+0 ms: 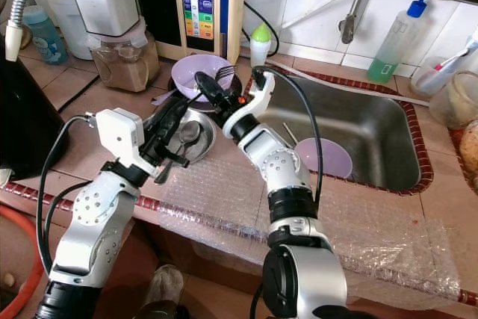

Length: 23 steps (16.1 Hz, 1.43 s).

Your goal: Kitchen organization

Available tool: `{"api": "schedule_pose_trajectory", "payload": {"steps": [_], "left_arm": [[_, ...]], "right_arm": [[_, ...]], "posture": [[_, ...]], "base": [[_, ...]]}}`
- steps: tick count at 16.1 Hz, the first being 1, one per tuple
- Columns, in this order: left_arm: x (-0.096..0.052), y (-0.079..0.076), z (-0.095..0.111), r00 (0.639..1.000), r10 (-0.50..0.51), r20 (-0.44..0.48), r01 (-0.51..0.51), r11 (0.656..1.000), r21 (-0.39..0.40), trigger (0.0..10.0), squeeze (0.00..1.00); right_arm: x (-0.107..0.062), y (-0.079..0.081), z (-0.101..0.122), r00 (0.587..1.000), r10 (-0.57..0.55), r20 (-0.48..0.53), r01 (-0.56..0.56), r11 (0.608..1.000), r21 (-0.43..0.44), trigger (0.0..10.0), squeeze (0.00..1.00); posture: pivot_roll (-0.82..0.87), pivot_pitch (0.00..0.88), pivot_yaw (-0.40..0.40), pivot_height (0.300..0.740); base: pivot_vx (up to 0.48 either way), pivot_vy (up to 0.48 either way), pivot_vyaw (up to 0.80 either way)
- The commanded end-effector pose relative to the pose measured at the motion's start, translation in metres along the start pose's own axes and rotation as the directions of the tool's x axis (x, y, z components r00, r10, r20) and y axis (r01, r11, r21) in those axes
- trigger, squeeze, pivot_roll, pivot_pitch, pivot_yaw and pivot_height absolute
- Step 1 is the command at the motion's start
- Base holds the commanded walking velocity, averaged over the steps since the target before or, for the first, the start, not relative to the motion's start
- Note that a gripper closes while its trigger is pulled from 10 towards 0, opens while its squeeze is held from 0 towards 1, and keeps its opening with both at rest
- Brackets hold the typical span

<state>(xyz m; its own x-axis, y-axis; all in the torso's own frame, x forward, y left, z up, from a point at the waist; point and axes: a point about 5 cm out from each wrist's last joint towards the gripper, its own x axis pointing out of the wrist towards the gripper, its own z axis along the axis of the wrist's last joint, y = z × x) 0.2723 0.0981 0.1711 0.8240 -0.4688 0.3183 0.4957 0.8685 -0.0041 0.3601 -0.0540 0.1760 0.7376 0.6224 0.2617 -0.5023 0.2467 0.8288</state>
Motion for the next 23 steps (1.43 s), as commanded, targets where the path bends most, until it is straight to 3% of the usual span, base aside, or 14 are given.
{"api": "schedule_pose_trajectory", "payload": {"steps": [1,6,7,8,9,10,11,15,17,18,20,22,23], "left_arm": [[0.000,-0.003,0.003,1.000,-0.025,0.014,0.025,1.000,0.014,0.0,0.00],[0.000,-0.002,0.001,1.000,-0.018,0.005,0.018,1.000,0.016,0.0,0.00],[0.000,-0.002,0.001,1.000,-0.015,0.002,0.015,1.000,0.022,0.9,0.00],[-0.001,-0.002,0.000,1.000,-0.010,-0.004,0.010,0.999,0.030,9.1,0.00],[-0.001,-0.002,0.000,1.000,-0.009,-0.006,0.009,0.999,0.032,10.0,0.00],[-0.001,-0.001,-0.001,1.000,-0.006,-0.009,0.007,0.999,0.034,10.0,0.70],[-0.001,0.000,-0.001,1.000,-0.003,-0.009,0.003,0.999,0.032,10.0,1.00],[-0.001,0.002,0.000,1.000,0.007,-0.010,-0.006,0.999,0.035,10.0,1.00],[-0.003,0.003,-0.001,1.000,0.009,-0.021,-0.009,0.999,0.033,10.0,1.00],[-0.006,0.005,-0.003,0.999,0.009,-0.036,-0.008,0.999,0.036,10.0,1.00],[-0.014,0.008,-0.008,0.997,0.009,-0.079,-0.006,0.999,0.044,10.0,1.00],[-0.021,0.009,-0.014,0.993,0.007,-0.120,-0.001,0.999,0.051,10.0,1.00],[-0.024,0.009,-0.016,0.991,0.008,-0.133,-0.001,0.999,0.051,10.0,1.00]], "right_arm": [[0.006,0.004,0.003,1.000,-0.003,0.012,0.003,1.000,-0.002,0.0,0.00],[0.002,0.002,0.005,1.000,-0.013,0.022,0.014,0.999,-0.029,0.0,0.00],[0.002,0.002,0.006,1.000,-0.012,0.025,0.014,0.999,-0.048,0.0,0.00],[0.002,0.004,0.009,0.999,-0.014,0.042,0.018,0.997,-0.080,0.0,0.00],[0.002,0.005,0.011,0.998,-0.016,0.054,0.021,0.995,-0.099,0.0,0.00],[0.003,0.007,0.017,0.997,-0.016,0.070,0.025,0.990,-0.136,0.0,0.00],[0.003,0.010,0.022,0.997,-0.009,0.081,0.023,0.985,-0.169,0.0,0.00],[0.001,0.014,0.047,0.985,-0.042,0.165,0.094,0.941,-0.326,0.0,0.00],[-0.003,0.012,0.063,0.973,-0.073,0.221,0.167,0.879,-0.446,0.0,0.00],[-0.009,0.010,0.076,0.960,-0.093,0.266,0.222,0.831,-0.511,0.0,0.00],[-0.034,-0.005,0.110,0.916,-0.164,0.366,0.376,0.671,-0.639,0.0,0.00],[-0.058,-0.025,0.126,0.863,-0.270,0.426,0.500,0.570,-0.652,0.0,0.00],[-0.065,-0.030,0.129,0.849,-0.298,0.436,0.526,0.549,-0.649,0.0,0.00]], "posture": [[0.04,0.000,-0.025,0.740],[0.04,0.000,-0.025,0.740],[0.04,0.000,-0.023,0.740],[0.04,0.000,-0.021,0.740],[0.04,0.000,-0.021,0.740],[0.04,0.000,-0.017,0.740],[0.04,0.000,-0.017,0.740],[0.04,0.000,-0.013,0.740],[0.05,0.000,-0.013,0.740],[0.05,0.000,-0.013,0.740],[0.06,0.000,-0.014,0.740],[0.06,0.000,-0.011,0.740],[0.06,0.000,-0.011,0.740]], "base": [[0.000,0.000,0.00],[0.000,0.000,0.00],[0.000,0.000,0.00],[0.000,0.000,0.00],[0.000,0.000,0.00],[0.000,0.000,0.00],[0.000,0.000,0.00],[0.000,0.000,0.00],[0.000,0.000,0.00],[0.000,0.000,0.00],[0.000,0.000,0.00],[0.000,0.000,0.00],[0.000,0.000,0.00]]}}
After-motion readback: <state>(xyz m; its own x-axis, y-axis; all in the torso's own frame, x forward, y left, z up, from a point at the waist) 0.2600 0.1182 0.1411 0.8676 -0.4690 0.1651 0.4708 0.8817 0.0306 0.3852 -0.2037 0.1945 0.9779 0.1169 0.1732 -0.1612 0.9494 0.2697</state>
